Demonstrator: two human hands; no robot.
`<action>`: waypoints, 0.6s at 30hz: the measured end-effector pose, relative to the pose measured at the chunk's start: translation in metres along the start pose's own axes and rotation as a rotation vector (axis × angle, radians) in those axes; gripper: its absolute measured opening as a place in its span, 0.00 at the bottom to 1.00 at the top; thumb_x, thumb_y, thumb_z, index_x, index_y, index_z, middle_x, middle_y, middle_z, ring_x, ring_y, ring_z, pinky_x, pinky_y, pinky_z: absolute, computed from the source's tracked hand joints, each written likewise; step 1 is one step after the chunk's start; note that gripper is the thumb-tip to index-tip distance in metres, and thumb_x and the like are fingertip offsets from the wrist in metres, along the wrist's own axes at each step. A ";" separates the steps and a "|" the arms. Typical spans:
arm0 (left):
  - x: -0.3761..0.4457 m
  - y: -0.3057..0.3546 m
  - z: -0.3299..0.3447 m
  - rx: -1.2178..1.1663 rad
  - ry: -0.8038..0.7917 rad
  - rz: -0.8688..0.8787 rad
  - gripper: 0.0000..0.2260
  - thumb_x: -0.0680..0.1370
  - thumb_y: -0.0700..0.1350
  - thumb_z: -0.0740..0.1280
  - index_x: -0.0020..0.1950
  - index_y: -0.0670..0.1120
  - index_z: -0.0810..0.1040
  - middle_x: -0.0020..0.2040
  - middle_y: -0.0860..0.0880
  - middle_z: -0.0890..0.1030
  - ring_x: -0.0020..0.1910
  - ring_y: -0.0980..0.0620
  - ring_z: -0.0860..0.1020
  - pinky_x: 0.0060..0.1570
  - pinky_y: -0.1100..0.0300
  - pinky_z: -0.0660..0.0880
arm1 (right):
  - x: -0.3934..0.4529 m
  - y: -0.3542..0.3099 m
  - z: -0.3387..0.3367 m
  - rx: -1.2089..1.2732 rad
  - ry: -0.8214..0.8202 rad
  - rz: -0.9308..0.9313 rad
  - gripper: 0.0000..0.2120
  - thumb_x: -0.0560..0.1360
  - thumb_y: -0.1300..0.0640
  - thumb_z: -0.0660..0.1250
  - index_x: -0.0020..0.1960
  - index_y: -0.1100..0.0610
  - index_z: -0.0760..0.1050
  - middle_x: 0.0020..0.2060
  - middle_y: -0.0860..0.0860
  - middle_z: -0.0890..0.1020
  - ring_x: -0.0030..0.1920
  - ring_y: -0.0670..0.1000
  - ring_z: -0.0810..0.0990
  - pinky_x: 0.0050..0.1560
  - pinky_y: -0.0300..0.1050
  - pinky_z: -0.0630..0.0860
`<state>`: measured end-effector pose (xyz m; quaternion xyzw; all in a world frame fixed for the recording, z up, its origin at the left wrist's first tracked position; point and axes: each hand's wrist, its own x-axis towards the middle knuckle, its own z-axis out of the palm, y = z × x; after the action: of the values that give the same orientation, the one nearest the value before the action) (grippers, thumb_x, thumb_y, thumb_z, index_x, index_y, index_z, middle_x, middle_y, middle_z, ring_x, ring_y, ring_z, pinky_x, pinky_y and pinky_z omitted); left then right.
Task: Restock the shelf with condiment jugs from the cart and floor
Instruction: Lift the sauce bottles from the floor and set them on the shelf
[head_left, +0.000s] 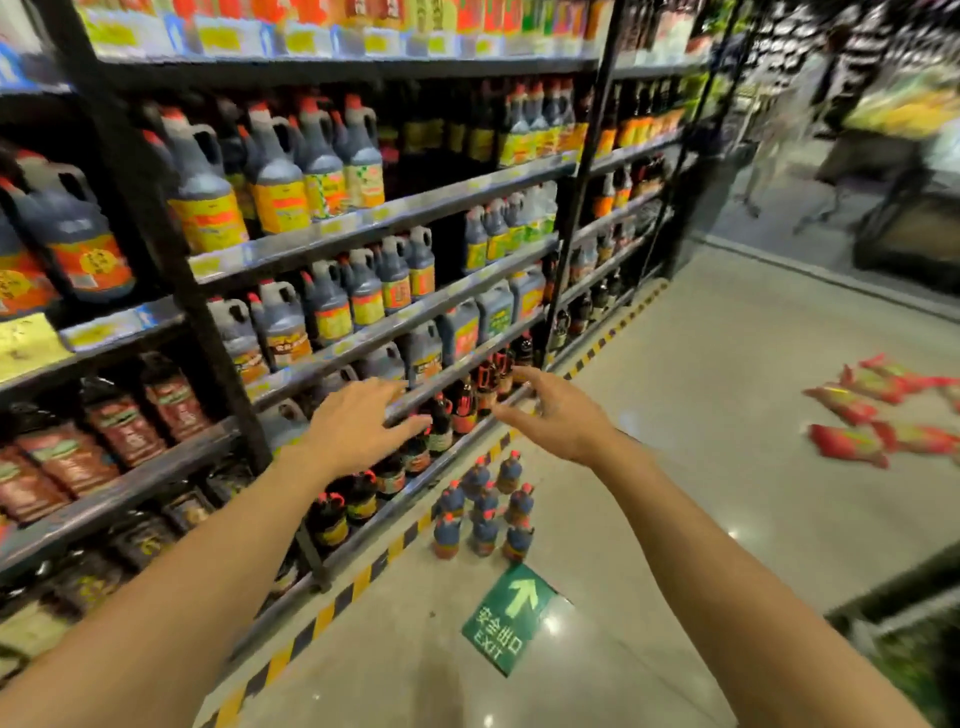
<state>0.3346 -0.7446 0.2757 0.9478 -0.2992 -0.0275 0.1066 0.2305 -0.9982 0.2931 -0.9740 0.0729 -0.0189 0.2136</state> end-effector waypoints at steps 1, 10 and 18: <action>0.010 0.015 0.009 0.006 -0.019 0.012 0.37 0.76 0.74 0.54 0.78 0.53 0.65 0.74 0.49 0.71 0.71 0.46 0.70 0.64 0.48 0.72 | -0.002 0.017 -0.005 -0.009 -0.004 0.018 0.39 0.77 0.30 0.60 0.80 0.49 0.57 0.76 0.51 0.68 0.72 0.55 0.70 0.68 0.53 0.70; 0.088 0.088 0.048 0.033 -0.040 0.093 0.47 0.69 0.81 0.43 0.78 0.54 0.64 0.74 0.51 0.72 0.70 0.48 0.72 0.66 0.45 0.72 | 0.008 0.129 -0.018 -0.003 -0.018 0.110 0.39 0.75 0.29 0.59 0.79 0.49 0.60 0.76 0.52 0.69 0.74 0.56 0.69 0.70 0.58 0.70; 0.160 0.086 0.087 0.003 -0.120 0.051 0.38 0.75 0.75 0.53 0.78 0.54 0.64 0.74 0.50 0.72 0.71 0.48 0.71 0.66 0.47 0.70 | 0.065 0.174 0.004 -0.003 -0.068 0.152 0.39 0.75 0.29 0.58 0.79 0.48 0.59 0.76 0.51 0.69 0.74 0.55 0.68 0.71 0.56 0.69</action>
<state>0.4074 -0.9209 0.2112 0.9367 -0.3292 -0.0811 0.0877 0.2713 -1.1630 0.2171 -0.9661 0.1396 0.0304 0.2152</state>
